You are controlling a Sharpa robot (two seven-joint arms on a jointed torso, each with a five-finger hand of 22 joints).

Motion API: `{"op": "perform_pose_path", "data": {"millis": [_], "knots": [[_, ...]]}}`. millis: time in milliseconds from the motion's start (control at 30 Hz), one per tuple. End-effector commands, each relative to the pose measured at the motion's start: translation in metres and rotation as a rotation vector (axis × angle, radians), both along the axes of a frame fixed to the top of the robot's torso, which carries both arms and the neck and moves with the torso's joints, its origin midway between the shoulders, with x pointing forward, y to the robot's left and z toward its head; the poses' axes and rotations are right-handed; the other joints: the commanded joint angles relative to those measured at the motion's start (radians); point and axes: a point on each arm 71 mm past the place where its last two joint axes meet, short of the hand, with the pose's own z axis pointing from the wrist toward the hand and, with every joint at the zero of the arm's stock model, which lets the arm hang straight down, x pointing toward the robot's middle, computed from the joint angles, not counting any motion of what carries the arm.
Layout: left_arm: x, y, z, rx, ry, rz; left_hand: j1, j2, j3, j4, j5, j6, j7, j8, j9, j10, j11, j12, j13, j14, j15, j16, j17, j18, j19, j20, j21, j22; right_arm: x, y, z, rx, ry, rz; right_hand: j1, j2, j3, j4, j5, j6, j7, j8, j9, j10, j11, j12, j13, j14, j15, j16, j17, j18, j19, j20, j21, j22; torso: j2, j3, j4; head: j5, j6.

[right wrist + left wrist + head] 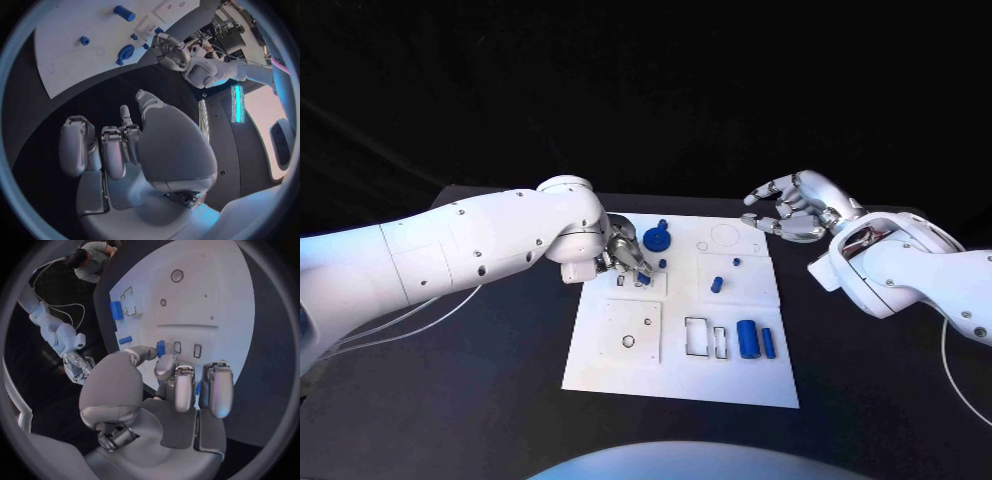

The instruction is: Assemble the parts on the task board

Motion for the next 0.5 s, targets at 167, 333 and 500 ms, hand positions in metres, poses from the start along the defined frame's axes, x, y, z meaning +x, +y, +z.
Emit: {"op": "perform_pose_path", "data": {"millis": [167,333,500], "knots": [[0.0003,-0.0018,0.0026,0.066,-0.109,-0.047,-0.018,-0.003,0.193,-0.204,0.021,0.025,-0.018,0.009,0.001,0.008,0.0,-0.005,-0.001,0.104,-0.005,0.008,0.257,-0.008,0.049,-0.003,0.007,0.194,-0.0003,0.0014,-0.0017,-0.013,0.007,0.012,-0.008,-0.004,0.004,0.003,0.004,0.005,-0.002,0.007,0.002,0.011,-0.007,0.001,0.143,0.09,-0.007,-0.004,0.204,0.016,-0.003,-0.005,-0.003,0.138,0.0,-0.0009,-0.0014,0.002,-0.002],[-0.001,-0.0021,0.0018,0.091,-0.136,-0.059,-0.021,-0.004,0.192,-0.208,0.029,0.028,-0.019,0.013,0.003,0.01,0.0,-0.005,-0.002,0.105,-0.005,0.009,0.259,-0.009,0.051,-0.003,0.008,0.196,-0.0003,0.0011,-0.002,-0.013,0.006,0.011,-0.008,-0.004,0.004,0.003,0.004,0.005,-0.002,0.007,0.002,0.011,-0.007,0.001,0.143,0.09,-0.007,-0.004,0.204,0.016,-0.003,-0.005,-0.003,0.138,0.001,-0.0009,-0.0015,-0.001,-0.004],[-0.0025,-0.0031,-0.0009,0.116,-0.139,-0.074,-0.022,-0.004,0.191,-0.208,0.031,0.029,-0.019,0.014,0.003,0.01,0.0,-0.006,-0.003,0.105,-0.006,0.01,0.259,-0.009,0.051,-0.003,0.009,0.196,-0.0004,0.0011,-0.0023,-0.013,0.005,0.01,-0.01,-0.004,0.005,0.003,0.004,0.005,-0.002,0.007,0.002,0.011,-0.007,0.001,0.143,0.09,-0.007,-0.004,0.203,0.016,-0.003,-0.005,-0.004,0.137,0.001,-0.0007,-0.0013,-0.001,-0.006]]}}
